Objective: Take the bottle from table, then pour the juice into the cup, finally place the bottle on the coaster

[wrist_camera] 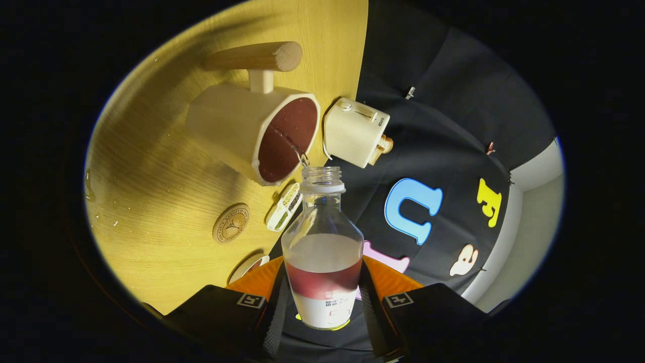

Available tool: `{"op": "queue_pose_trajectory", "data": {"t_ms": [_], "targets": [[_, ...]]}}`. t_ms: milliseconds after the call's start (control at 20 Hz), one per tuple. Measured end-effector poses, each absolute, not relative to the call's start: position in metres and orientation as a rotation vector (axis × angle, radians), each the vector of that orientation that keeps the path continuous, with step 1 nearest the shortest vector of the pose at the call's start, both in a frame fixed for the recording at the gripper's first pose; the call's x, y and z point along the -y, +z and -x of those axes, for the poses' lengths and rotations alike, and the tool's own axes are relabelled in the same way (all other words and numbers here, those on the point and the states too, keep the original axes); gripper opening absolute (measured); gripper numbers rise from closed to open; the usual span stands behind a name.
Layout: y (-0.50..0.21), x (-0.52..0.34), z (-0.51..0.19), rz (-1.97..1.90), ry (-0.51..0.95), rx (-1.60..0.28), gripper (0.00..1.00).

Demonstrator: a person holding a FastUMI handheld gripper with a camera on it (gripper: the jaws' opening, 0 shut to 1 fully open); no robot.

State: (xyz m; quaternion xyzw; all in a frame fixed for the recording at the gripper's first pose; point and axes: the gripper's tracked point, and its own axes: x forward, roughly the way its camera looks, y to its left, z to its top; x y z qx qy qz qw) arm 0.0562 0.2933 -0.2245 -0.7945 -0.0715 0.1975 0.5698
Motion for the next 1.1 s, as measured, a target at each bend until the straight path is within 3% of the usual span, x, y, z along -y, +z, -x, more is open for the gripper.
{"op": "queue_pose_trajectory", "data": {"t_ms": [1100], "targets": [[-0.196, -0.318, -0.059, 2.084, 0.444, 0.467, 0.7]]}}
